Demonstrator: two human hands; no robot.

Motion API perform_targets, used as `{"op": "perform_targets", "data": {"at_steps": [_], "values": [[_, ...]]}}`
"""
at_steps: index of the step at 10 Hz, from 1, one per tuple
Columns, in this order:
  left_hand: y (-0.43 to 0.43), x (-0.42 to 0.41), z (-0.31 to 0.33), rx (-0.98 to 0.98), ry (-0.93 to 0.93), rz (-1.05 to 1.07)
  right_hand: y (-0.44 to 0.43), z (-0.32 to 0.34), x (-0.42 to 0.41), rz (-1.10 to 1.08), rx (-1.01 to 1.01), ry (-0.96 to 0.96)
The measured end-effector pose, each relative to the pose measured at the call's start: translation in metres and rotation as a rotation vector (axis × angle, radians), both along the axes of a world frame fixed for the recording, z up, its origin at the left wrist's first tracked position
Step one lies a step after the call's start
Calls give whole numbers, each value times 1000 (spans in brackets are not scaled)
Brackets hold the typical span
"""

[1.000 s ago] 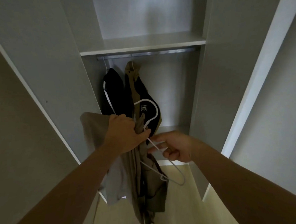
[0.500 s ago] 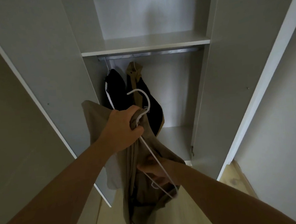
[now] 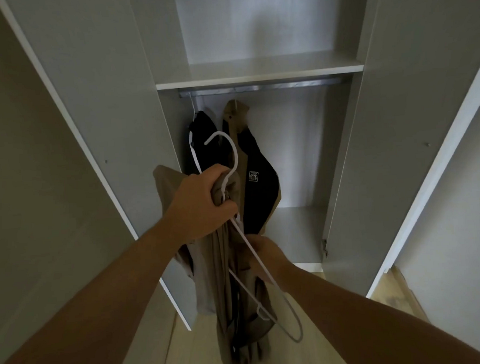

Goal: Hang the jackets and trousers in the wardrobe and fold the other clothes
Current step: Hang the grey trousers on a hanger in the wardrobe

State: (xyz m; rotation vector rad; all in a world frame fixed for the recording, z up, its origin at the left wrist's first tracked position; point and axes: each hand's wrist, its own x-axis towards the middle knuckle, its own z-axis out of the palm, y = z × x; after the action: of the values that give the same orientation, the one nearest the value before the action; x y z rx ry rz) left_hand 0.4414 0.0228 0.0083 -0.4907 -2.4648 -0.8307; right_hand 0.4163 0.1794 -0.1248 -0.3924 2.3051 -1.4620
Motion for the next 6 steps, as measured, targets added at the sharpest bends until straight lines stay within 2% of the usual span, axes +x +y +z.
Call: {"op": "perform_targets", "data": {"at_steps": [1, 2, 3, 4, 5, 6], "values": [[-3, 7, -3, -27, -1, 49, 6, -5, 6, -49, 6, 24], [-11, 10, -4, -2, -2, 67, 12, -2, 11, -19, 12, 51], [-26, 9, -5, 10, 21, 102, 18, -2, 10, 58, 59, 159], [-38, 8, -6, 5, -19, 125, 31, -2, 7, 84, 161, 293], [-46, 10, -7, -2, -56, 131, 43, -6, -3, 170, 441, 492], [-46, 14, -9, -9, -71, 136, 53, -15, -8, 151, 599, 516]]}}
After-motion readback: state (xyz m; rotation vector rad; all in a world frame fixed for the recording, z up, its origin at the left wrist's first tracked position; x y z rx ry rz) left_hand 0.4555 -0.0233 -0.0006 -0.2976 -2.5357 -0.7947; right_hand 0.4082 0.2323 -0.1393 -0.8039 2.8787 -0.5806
